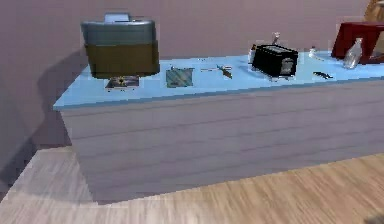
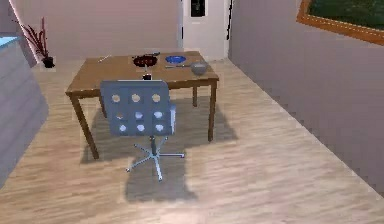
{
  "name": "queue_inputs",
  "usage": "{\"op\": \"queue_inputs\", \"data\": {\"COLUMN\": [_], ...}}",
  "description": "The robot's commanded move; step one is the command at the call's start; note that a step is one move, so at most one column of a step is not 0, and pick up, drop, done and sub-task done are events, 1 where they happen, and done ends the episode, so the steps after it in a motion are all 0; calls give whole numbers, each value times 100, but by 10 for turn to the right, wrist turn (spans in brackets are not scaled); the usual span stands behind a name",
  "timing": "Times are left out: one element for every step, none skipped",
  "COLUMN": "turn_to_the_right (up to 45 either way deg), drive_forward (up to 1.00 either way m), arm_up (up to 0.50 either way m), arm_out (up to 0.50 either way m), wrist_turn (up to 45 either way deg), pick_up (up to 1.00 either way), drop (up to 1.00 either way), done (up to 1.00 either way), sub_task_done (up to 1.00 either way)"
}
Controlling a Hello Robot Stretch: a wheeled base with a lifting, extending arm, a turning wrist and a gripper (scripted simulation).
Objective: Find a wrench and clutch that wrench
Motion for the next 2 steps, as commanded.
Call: {"op": "queue_inputs", "data": {"turn_to_the_right": [0, -450], "drive_forward": [60, 0], "arm_up": [0, 0], "arm_out": [0, 0], "wrist_turn": [0, 0], "pick_up": [0, 0], "drop": [0, 0], "done": [0, 0], "sub_task_done": [0, 0]}}
